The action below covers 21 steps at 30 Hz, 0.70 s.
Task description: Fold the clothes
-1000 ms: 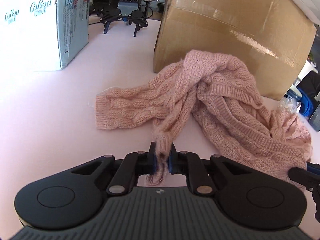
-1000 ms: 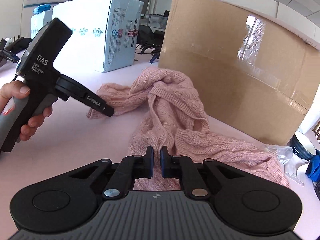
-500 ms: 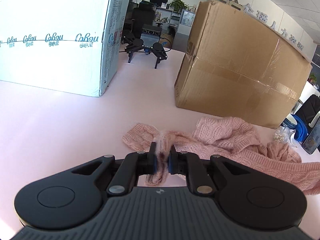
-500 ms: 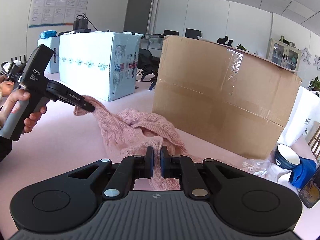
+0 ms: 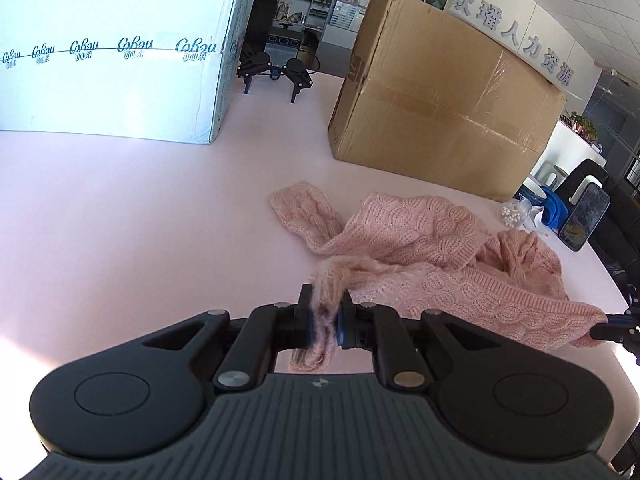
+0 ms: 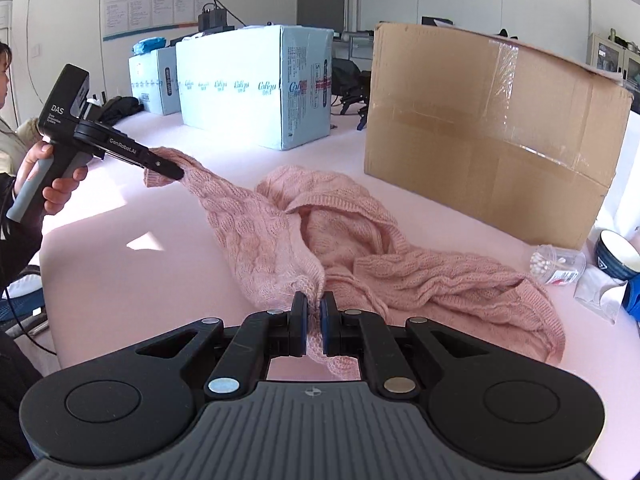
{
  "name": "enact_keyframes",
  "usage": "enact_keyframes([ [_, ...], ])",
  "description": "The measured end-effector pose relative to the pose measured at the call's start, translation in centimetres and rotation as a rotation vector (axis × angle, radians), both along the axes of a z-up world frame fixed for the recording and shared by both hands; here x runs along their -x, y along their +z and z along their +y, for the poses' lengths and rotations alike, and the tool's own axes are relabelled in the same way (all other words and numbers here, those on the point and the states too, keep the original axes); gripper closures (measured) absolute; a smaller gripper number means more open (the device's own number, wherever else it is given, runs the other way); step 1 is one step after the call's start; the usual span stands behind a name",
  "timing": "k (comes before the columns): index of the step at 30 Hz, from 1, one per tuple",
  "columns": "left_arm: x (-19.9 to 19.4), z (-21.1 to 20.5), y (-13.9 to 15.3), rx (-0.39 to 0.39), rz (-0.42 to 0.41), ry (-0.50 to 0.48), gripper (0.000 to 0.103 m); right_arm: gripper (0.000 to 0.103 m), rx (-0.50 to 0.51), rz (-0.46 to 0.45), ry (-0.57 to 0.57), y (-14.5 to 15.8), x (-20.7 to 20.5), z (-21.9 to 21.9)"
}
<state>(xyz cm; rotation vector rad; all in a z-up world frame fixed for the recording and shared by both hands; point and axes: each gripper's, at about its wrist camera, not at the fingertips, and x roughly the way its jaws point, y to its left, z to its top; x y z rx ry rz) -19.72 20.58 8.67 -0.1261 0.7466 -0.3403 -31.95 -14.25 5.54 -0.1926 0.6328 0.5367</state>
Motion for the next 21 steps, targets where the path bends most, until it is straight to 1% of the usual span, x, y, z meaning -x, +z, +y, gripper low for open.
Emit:
enact_keyframes([
  [2, 0.9, 0.0, -0.6, -0.049, 0.005, 0.0, 0.094, 0.097, 0.012, 0.032, 0.001, -0.9, 0.4, 0.3],
  [6, 2.5, -0.6, -2.0, -0.128, 0.016, -0.047, 0.093, 0.097, 0.04, 0.078, 0.007, -2.5, 1.0, 1.2],
  [8, 2.7, -0.9, -2.9, -0.15, 0.031, -0.067, 0.089, 0.097, 0.065, 0.112, 0.007, -3.6, 0.9, 1.7],
  [10, 2.5, -0.8, -3.7, -0.142, 0.05, -0.068, 0.081, 0.096, 0.102, 0.136, 0.008, -4.6, 0.6, 2.4],
  [11, 2.3, -0.8, -4.1, -0.139, 0.053, -0.061, 0.067, 0.087, 0.123, 0.145, 0.013, -5.0, 0.5, 2.7],
  [12, 2.1, -0.6, -4.4, -0.136, 0.051, -0.05, 0.043, 0.076, 0.141, 0.153, 0.021, -5.3, 0.5, 2.9],
  [13, 2.0, -0.5, -4.6, -0.132, 0.043, -0.033, 0.029, 0.041, 0.151, 0.152, 0.034, -5.6, 0.5, 3.2],
  [14, 2.0, -0.3, -4.6, -0.128, 0.031, -0.015, 0.014, 0.012, 0.152, 0.136, 0.056, -5.5, 0.6, 3.6],
  [15, 2.1, 0.0, -4.6, -0.12, 0.004, 0.013, 0.014, 0.008, 0.152, 0.11, 0.077, -5.3, 0.8, 4.0],
  [18, 1.9, 0.5, -4.0, -0.129, -0.041, 0.058, 0.014, 0.008, 0.168, 0.037, 0.115, -4.1, 1.1, 5.1],
  [21, 1.2, 0.5, -2.2, -0.143, -0.114, 0.112, 0.013, 0.008, 0.189, -0.029, 0.14, -2.7, 0.5, 6.6],
])
